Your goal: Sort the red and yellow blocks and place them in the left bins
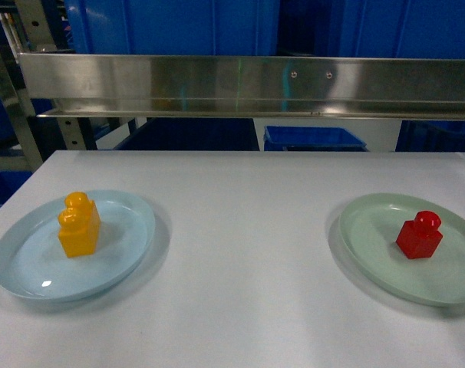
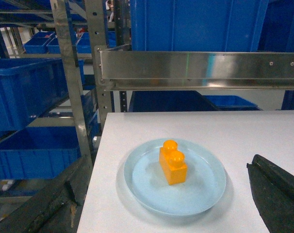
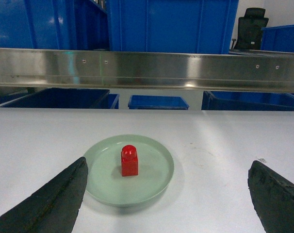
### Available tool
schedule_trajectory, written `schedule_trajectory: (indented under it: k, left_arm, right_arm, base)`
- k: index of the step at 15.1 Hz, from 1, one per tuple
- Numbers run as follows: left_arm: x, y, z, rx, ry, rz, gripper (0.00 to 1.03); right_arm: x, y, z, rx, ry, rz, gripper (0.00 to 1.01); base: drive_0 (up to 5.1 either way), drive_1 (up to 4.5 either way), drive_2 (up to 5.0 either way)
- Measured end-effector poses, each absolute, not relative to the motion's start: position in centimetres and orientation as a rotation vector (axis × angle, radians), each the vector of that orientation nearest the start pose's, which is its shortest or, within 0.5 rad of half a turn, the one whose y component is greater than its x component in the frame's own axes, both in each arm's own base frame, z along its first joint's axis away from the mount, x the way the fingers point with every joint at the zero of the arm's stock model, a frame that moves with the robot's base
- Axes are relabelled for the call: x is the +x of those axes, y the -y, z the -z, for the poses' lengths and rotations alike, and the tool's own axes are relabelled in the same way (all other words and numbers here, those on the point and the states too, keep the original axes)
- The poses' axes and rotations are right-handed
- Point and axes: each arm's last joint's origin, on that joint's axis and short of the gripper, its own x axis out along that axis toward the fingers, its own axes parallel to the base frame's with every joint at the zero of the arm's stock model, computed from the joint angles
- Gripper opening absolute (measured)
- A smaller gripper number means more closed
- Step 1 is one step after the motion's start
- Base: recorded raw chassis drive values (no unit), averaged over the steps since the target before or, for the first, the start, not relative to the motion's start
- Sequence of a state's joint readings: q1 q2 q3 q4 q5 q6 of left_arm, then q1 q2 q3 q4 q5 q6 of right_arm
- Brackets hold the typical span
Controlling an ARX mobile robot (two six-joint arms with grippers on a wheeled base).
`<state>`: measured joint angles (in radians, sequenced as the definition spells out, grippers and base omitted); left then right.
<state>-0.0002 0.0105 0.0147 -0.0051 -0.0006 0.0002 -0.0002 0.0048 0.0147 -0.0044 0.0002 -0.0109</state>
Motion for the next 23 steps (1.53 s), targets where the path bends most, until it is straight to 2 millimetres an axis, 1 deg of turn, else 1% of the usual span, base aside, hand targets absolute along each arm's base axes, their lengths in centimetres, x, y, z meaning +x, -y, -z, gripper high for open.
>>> schedule_trajectory:
  k: [23]
  left_arm:
    - [9.75,0.00,-16.74,0.000,0.001,0.000,0.98]
  right_arm:
    - [9.71,0.00,-16.77,-0.011,0.006,0.000,0.98]
  base:
    - [0.0,0.00,0.0]
